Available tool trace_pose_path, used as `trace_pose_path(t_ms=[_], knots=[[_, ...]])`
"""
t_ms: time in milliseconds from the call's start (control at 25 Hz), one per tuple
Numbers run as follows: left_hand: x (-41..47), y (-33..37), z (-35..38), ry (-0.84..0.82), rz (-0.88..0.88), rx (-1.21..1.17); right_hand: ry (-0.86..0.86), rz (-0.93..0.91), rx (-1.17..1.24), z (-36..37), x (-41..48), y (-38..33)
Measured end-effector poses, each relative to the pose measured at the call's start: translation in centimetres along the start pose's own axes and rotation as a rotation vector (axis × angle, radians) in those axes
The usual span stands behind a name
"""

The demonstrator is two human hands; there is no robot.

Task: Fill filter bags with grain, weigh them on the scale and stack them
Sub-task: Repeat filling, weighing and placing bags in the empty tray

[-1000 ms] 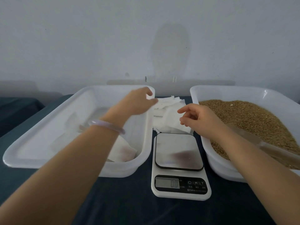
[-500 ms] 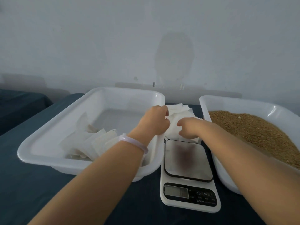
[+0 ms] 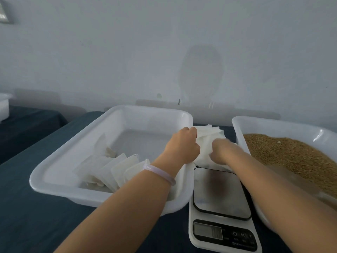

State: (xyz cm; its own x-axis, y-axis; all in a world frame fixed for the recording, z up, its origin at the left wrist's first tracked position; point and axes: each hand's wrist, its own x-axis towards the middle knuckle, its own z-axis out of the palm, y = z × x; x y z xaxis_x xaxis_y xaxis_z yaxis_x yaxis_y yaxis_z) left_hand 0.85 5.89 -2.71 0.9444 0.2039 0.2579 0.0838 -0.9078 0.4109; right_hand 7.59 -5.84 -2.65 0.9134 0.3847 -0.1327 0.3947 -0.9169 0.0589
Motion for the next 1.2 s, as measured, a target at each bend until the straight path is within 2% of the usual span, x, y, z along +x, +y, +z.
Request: trace_pose_path(t_ms=[80,160,240,320,400,680,1040,1120,1200], knots=[[0.0,0.1,0.1,0.007,-0.012,-0.004,0.293,0.000,0.138,-1.5,-1.2,0.4],[0.0,0.2,0.2,0.006,-0.018,0.005,0.473,-0.002,0.387,-2.8,-2.0,2.2],[0.0,0.5,0.4,0.002,-0.003,0.020,0.503,0.001,0.794,-3.1,-2.8,4.3],[0.2,0.5,0.5,-0.007,0.029,0.013,0.431,0.034,1.194,-2.3,-3.6,5.4],[0.3,0.4,0.7,0.003,0.016,-0.052,0.336,0.068,1.405,-0.9,-3.8,5.9],[0.7,0.9,1.3,0.081,-0.090,-0.113,0.219,0.012,1.677,-0.6,-3.7,5.8],[0.2,1.8,1.8,0.125,-0.193,-0.119,0.157,0.012,1.852,-1.0,-3.9,6.2],[0.2,2.0,1.3,0.075,-0.166,-0.104,0.145,0.022,1.914,-1.2,-4.1,6.4],[0.0,1.9,0.9,-0.048,0.005,-0.154,0.137,0.050,2.017,-1.4,-4.2,6.5]])
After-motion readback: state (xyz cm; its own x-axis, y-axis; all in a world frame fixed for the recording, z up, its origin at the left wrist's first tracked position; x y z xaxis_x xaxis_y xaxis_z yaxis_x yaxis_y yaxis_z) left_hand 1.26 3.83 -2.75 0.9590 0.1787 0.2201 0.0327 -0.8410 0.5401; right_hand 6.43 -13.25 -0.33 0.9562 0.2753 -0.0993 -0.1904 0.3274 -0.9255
